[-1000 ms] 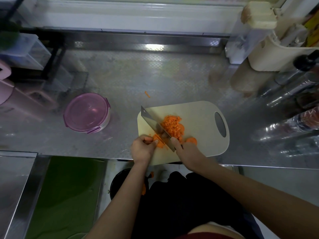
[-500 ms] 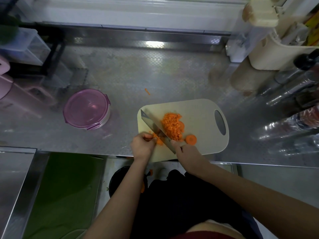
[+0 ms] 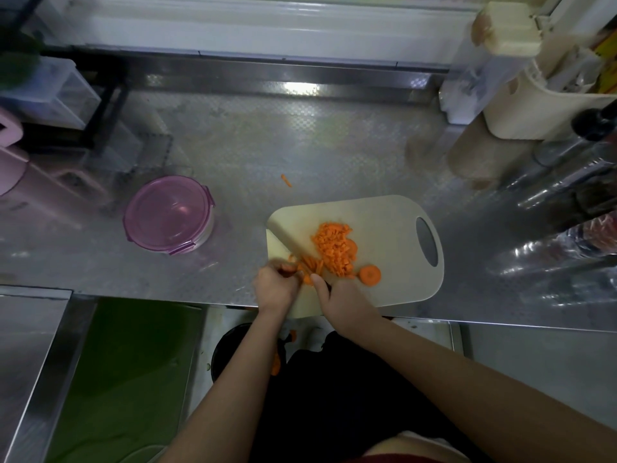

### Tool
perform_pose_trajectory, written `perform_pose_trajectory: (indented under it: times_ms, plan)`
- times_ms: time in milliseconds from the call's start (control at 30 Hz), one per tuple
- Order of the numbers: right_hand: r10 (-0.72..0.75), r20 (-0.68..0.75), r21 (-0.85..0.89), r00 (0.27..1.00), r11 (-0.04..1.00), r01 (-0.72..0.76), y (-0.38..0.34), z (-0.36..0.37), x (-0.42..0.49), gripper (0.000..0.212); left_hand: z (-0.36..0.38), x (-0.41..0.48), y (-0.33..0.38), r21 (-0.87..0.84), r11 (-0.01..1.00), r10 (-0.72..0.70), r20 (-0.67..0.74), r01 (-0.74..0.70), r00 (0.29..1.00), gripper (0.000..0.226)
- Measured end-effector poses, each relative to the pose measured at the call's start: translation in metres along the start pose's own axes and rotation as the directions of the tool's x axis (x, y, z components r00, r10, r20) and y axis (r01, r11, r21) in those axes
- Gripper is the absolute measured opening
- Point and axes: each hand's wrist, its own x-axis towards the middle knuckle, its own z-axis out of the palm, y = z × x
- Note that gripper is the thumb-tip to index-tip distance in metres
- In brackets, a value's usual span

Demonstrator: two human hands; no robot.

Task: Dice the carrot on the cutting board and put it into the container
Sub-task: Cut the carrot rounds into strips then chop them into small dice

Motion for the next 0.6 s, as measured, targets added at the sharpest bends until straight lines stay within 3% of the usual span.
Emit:
perform_pose_trajectory:
  times_ms: [300, 467, 600]
  plan:
    - [0.029, 0.111, 0.086, 0.993, 0.996, -0.039, -0.006, -0.025, 0.005, 0.059, -0.002, -0.007, 0.004, 0.007, 1.0, 0.011, 0.007, -0.011, 1.0, 0.007]
    - [0.053, 0.094, 0.099, 0.994, 0.993, -0.063, -0.004, -0.023, 0.006, 0.06, -0.001, -0.011, 0.003, 0.012, 0.998, 0.065, -0.011, -0.064, 0.998, 0.004]
    - [0.027, 0.08, 0.118, 0.996, 0.992, -0.037, -0.001, -0.022, 0.006, 0.06, -0.002, -0.017, 0.002, -0.037, 0.997, 0.068, -0.062, -0.07, 0.996, 0.019]
